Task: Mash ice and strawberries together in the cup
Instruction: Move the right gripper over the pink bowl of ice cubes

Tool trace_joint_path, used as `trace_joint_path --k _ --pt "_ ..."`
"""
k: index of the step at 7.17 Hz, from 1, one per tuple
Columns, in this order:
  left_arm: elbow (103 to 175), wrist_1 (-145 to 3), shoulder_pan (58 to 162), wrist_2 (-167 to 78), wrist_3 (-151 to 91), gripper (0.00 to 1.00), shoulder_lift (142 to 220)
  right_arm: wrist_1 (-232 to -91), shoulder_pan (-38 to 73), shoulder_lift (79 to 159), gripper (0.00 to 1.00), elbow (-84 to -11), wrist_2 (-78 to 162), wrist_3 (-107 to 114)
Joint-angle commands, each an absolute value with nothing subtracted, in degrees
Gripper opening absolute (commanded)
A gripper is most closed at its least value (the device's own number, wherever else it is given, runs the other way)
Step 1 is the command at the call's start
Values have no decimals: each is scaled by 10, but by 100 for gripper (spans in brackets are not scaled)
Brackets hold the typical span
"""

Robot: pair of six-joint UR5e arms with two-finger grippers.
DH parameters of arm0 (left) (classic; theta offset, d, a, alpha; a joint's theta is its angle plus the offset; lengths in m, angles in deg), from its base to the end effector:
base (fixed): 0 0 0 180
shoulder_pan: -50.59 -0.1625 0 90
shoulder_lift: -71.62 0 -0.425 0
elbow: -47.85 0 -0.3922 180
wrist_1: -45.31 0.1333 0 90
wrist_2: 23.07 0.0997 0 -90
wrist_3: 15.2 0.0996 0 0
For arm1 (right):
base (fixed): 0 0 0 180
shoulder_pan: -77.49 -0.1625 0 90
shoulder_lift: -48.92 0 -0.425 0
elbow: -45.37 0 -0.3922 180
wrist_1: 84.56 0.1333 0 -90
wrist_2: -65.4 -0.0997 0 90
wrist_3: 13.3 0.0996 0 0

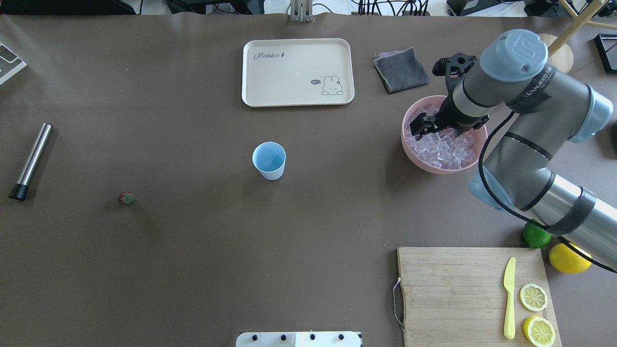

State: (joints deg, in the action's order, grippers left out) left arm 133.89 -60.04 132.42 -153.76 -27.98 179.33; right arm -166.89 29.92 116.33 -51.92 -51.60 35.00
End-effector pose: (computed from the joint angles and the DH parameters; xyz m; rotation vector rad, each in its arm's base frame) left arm 0.0224 -0.6374 0.4916 0.3515 0.7707 0.1047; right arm -0.3644 -0.5292 0.3691 0.1285 -0.7759 -0.0573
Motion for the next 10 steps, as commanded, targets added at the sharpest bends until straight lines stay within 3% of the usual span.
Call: trace_joint_path --k 1,10 --pt "1342 -600 1322 -1538 -282 97 1794 -1649 300 1178 99 -511 -512 349" --pt "1332 -601 1311 -1538 -280 97 1799 -1630 311 1165 99 -488 -505 354"
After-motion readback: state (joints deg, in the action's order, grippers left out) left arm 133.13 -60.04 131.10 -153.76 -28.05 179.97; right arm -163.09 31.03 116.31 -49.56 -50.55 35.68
